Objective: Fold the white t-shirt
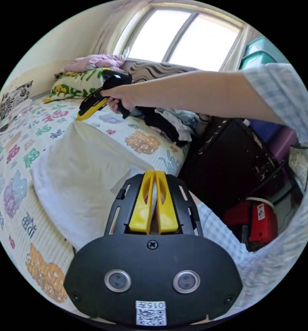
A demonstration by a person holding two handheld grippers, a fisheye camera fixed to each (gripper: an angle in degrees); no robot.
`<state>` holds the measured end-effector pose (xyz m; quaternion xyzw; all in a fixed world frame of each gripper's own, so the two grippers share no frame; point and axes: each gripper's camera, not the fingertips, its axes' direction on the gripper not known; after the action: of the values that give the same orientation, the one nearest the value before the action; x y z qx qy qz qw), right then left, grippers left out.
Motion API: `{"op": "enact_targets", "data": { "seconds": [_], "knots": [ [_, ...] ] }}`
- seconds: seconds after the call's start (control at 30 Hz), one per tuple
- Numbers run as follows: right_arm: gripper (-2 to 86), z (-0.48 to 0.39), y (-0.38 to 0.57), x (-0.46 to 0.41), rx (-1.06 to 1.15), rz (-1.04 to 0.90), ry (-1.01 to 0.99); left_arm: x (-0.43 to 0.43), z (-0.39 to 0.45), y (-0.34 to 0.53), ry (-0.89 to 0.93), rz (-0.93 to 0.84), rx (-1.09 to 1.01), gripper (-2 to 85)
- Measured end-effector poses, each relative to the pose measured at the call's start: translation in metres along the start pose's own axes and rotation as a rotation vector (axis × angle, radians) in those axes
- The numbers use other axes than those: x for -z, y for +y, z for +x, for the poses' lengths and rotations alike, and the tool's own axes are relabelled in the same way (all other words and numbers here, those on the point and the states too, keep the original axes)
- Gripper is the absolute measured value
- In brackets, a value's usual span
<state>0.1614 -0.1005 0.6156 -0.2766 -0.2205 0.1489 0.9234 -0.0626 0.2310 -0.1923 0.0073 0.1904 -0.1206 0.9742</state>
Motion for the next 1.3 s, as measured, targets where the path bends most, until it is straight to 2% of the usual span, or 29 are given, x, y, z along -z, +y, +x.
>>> {"op": "enact_targets", "data": {
  "seconds": [0.13,0.27,0.37,0.43,0.5,0.6,0.67,0.73,0.77,0.8,0.87,0.97,1.1,1.2,1.3],
  "knots": [
    [0.2,0.056,0.021,0.012,-0.079,0.081,-0.116,-0.074,-0.004,-0.023,0.034,-0.099,-0.026,0.1],
    [0.4,0.094,0.050,0.042,-0.132,0.179,-0.198,-0.145,-0.018,-0.043,0.292,-0.318,-0.029,5.7],
    [0.7,0.087,0.078,0.070,-0.033,0.211,-0.230,-0.147,-0.024,-0.044,0.362,-0.223,-0.021,6.6],
    [0.7,0.067,0.101,0.080,0.068,0.179,-0.200,-0.137,-0.030,-0.039,0.345,-0.160,-0.019,6.6],
    [0.5,0.035,0.138,0.078,0.189,0.088,-0.127,-0.125,-0.053,-0.023,0.239,-0.123,0.048,6.3],
    [0.1,0.006,0.180,0.052,0.288,-0.061,-0.064,-0.127,-0.096,0.008,0.102,-0.180,0.171,6.0],
    [-0.2,0.002,0.197,0.026,0.304,-0.206,-0.033,-0.132,-0.119,0.026,0.057,-0.223,0.240,6.0],
    [-0.4,0.011,0.211,0.005,0.262,-0.301,0.082,-0.138,-0.135,0.041,0.018,-0.244,0.280,5.8],
    [-0.5,0.020,0.220,-0.005,0.231,-0.337,0.208,-0.146,-0.143,0.050,-0.015,-0.282,0.296,5.4],
    [-0.5,0.028,0.226,-0.001,0.207,-0.289,0.173,-0.158,-0.150,0.059,-0.035,-0.348,0.310,4.8],
    [-0.5,0.040,0.230,0.010,0.111,-0.261,0.105,-0.165,-0.158,0.066,-0.014,-0.318,0.330,3.2],
    [-0.5,0.041,0.240,0.039,0.089,-0.190,0.159,-0.170,-0.165,0.065,-0.015,-0.354,0.320,3.0],
    [-0.4,0.058,0.265,0.083,-0.012,-0.054,0.186,-0.155,-0.165,0.056,-0.020,-0.247,0.274,5.6],
    [-0.4,0.078,0.282,0.083,-0.116,-0.080,0.227,-0.165,-0.164,0.042,0.031,-0.213,0.241,6.8],
    [-0.5,0.079,0.295,0.078,-0.126,-0.068,0.213,-0.185,-0.158,0.025,0.028,-0.216,0.166,7.2]
  ]
}}
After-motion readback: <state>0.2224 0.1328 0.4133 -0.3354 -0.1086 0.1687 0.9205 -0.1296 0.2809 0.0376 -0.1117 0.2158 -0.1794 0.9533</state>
